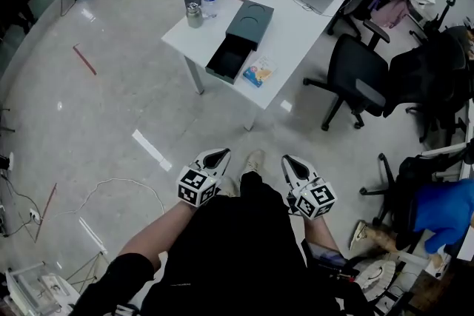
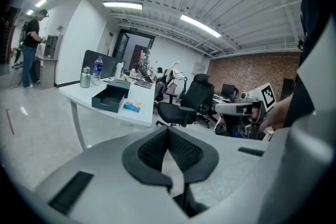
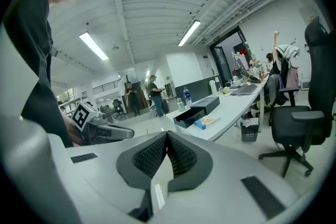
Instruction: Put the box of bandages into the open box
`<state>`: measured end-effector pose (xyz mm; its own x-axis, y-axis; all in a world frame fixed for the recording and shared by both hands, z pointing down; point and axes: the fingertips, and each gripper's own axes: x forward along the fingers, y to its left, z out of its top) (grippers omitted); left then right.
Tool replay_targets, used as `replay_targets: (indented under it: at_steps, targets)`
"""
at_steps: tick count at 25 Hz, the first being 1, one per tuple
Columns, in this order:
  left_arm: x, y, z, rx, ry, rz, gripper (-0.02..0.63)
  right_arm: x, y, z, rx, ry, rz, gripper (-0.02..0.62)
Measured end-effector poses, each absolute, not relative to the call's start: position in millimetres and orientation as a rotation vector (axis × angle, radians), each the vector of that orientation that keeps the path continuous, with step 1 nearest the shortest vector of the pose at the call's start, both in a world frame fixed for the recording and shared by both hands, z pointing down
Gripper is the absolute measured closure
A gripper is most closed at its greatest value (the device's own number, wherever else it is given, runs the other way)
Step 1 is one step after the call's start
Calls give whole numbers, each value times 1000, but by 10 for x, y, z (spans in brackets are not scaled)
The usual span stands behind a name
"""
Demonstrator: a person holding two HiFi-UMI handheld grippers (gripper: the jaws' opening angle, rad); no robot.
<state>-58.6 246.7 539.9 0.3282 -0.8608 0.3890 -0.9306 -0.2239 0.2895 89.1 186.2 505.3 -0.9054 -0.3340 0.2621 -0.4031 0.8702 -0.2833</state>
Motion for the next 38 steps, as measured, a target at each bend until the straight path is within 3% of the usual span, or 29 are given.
replay_targets:
  at_steps: [12,38]
  targets:
    - [-627,2539,5404,2124,-1589,203,598,894,1924,5061,581,-2828,500,571]
    - [-1516,2303,5541,1931,-1740,176,598,-83,1324,5215,368,-2821,530,570]
